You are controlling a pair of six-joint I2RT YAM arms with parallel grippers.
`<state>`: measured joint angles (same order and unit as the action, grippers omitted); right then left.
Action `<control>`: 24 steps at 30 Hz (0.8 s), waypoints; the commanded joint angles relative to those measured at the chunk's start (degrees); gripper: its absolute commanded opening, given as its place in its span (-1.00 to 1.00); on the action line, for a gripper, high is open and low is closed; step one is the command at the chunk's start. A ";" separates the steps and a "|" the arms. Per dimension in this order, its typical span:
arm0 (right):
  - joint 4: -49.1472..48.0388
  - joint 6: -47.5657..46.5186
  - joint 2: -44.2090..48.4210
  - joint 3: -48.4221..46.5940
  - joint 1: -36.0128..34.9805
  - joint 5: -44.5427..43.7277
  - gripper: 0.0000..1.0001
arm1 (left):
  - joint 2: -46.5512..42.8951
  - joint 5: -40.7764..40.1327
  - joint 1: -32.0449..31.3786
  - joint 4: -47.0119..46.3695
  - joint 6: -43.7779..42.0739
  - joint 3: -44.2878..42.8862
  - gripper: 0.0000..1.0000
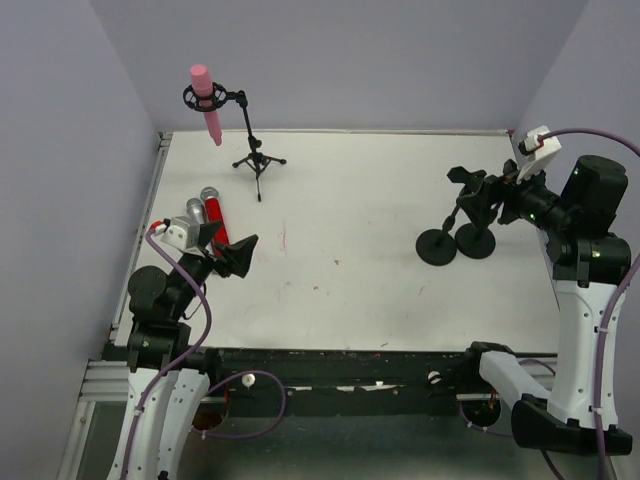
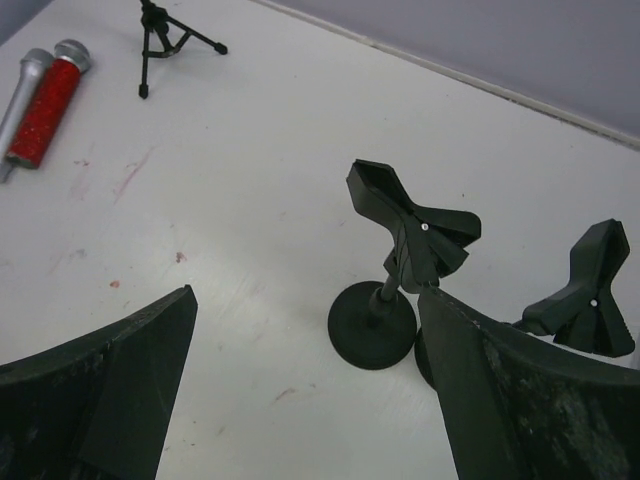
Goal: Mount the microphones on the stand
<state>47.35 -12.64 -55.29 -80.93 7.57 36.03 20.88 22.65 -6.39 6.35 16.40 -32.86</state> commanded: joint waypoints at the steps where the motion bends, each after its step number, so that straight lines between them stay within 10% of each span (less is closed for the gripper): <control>1: 0.46 0.70 -0.61 1.91 1.13 -4.47 1.00 | -1.02 -3.06 -0.20 0.24 -1.29 -0.45 0.98; 11: -1.83 -3.88 -5.17 1.21 1.21 -7.83 0.91 | -1.20 -2.88 -0.46 0.07 -1.02 -0.27 0.98; 24: -3.94 -5.55 -9.66 3.41 1.13 -5.89 -0.01 | -0.85 -2.97 -0.46 0.16 -1.02 -0.36 0.98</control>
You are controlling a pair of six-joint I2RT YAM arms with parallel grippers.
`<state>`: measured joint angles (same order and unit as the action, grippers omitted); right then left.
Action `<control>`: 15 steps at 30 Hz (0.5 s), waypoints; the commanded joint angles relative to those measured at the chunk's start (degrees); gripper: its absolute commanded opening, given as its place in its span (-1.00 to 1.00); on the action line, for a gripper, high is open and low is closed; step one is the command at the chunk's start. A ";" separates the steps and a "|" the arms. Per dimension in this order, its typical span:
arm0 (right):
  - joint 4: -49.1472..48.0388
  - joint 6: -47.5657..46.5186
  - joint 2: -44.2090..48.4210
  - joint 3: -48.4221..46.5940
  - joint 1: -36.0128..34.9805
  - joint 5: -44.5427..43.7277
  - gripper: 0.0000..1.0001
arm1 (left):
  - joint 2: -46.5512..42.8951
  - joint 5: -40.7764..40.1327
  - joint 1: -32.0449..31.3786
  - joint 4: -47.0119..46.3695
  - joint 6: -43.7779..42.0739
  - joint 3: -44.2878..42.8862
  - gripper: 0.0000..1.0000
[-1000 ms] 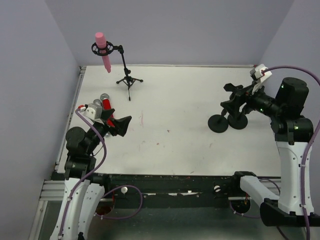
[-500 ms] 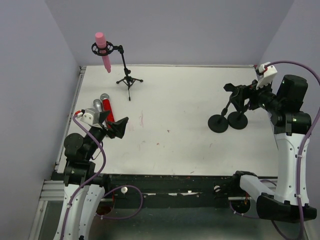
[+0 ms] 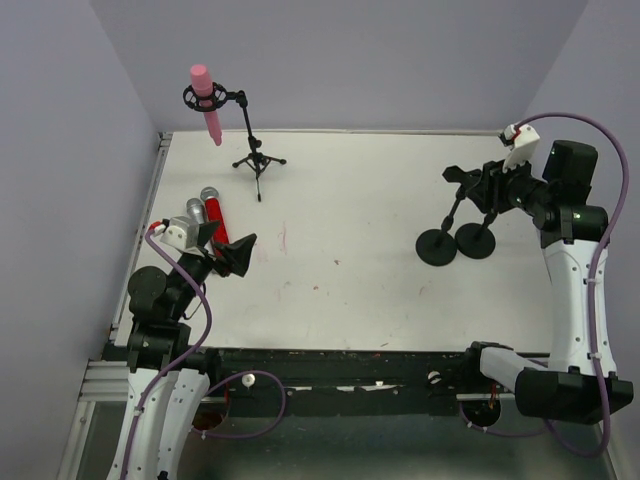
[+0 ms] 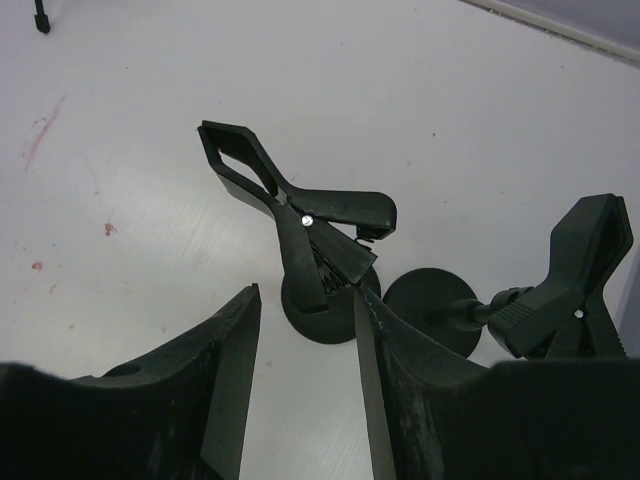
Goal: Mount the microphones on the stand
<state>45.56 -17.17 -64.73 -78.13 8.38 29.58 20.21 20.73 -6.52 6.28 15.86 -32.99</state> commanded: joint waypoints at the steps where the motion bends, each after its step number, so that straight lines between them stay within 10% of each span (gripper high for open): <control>1: -2.14 -1.11 -0.48 0.52 0.32 1.09 -0.01 | -0.17 -1.04 -0.33 0.22 -0.48 -0.23 0.98; 15: -2.15 3.01 -1.10 0.08 0.32 -2.86 0.13 | -0.08 -1.40 -0.33 0.48 -0.57 -0.41 0.98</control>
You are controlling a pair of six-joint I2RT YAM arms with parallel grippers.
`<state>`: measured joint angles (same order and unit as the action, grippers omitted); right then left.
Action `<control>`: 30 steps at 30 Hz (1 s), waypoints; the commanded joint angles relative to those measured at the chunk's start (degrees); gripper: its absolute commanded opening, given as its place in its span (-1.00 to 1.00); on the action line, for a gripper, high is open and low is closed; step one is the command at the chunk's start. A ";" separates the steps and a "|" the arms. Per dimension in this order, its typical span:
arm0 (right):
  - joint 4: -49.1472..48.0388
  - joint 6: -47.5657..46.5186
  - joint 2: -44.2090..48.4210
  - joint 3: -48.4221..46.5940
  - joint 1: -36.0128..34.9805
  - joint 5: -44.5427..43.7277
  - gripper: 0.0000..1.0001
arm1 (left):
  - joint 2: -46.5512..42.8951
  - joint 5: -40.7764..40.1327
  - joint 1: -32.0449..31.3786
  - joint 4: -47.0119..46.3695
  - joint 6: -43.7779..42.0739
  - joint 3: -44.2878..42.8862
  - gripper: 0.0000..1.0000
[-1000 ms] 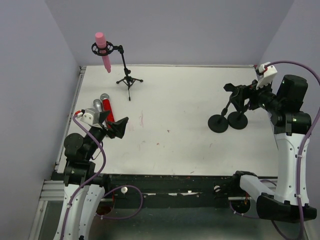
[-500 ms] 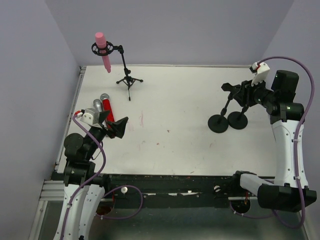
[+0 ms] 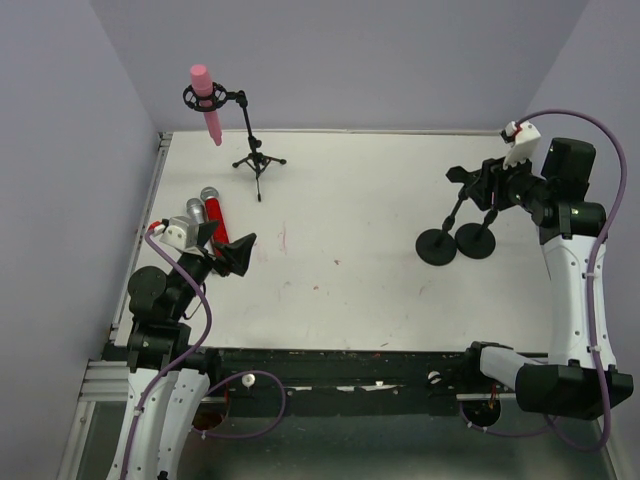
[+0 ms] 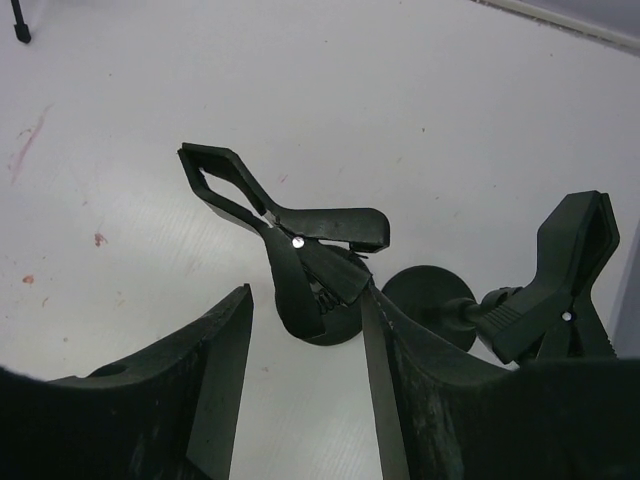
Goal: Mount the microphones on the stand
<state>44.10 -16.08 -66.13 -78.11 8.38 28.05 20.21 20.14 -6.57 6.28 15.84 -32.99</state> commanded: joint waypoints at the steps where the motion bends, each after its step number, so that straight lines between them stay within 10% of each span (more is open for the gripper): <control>1: -0.59 1.84 0.47 -0.03 0.32 -1.60 0.32 | -0.17 -0.81 -0.29 0.48 -0.63 -0.32 0.98; 8: 0.72 -3.51 1.27 -0.73 0.41 -3.10 0.97 | -0.08 -0.89 -0.29 0.48 -0.63 -0.32 0.97; 22: 20.66 -43.57 -11.55 -19.87 0.41 10.87 1.00 | 0.10 -1.07 -0.29 0.75 -0.72 -0.49 0.98; 30: 32.19 -51.07 -21.84 -29.65 0.23 17.65 0.89 | -0.08 -1.33 -0.29 0.75 -0.98 -0.32 0.97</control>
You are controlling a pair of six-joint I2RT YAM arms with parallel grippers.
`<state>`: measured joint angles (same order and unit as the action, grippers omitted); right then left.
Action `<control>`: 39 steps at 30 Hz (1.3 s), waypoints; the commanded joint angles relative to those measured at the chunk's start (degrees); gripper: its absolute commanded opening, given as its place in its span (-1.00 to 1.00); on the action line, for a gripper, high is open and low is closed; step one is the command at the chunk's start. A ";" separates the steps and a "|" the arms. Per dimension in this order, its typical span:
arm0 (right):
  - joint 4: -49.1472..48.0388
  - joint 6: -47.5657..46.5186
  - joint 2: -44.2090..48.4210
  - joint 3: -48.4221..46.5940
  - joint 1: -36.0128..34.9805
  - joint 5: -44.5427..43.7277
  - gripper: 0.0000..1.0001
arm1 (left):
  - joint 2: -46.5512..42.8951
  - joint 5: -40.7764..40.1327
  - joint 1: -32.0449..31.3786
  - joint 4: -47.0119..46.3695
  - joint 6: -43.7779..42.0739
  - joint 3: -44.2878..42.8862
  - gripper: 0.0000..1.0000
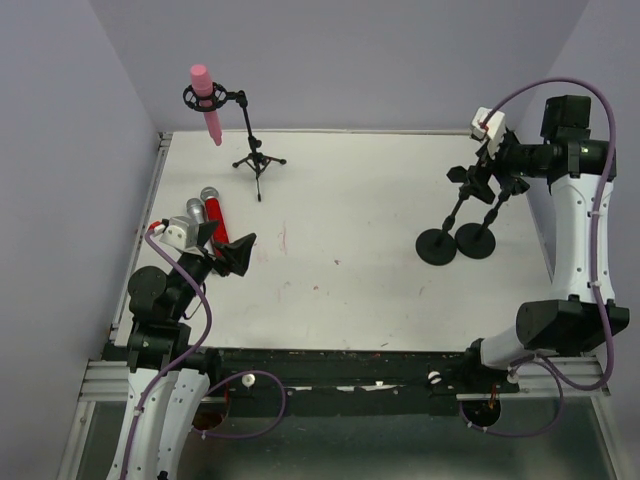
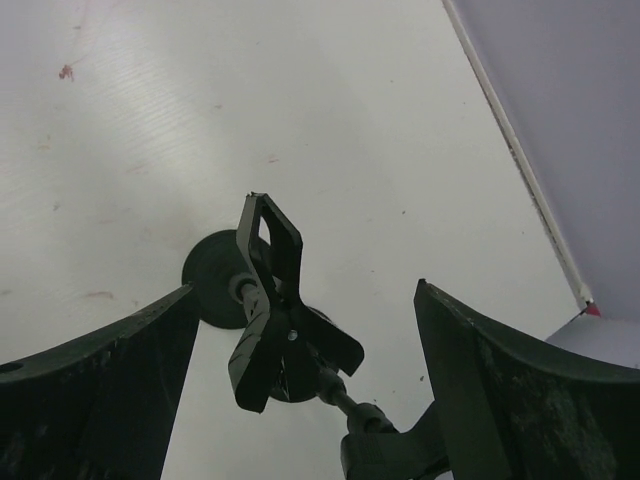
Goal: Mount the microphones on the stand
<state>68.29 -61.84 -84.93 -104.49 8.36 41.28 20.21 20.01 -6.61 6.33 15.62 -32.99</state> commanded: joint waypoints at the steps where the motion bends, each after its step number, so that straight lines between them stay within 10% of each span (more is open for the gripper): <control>1: 8.69 -5.65 -3.75 -3.88 0.25 4.60 0.87 | 0.01 -1.29 -0.33 0.70 -0.76 -0.32 0.97; 19: 13.09 -9.88 -8.85 -5.82 -4.31 5.48 0.51 | 0.36 -1.73 -0.16 0.44 -0.68 -0.23 0.98; 39: 12.92 -6.63 -9.73 -11.17 -11.95 3.98 -0.86 | 0.71 -1.64 -0.16 0.27 -0.68 -0.23 0.97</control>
<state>77.93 -69.82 -93.56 -111.26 0.71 43.77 20.58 19.46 -6.61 6.35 15.62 -32.99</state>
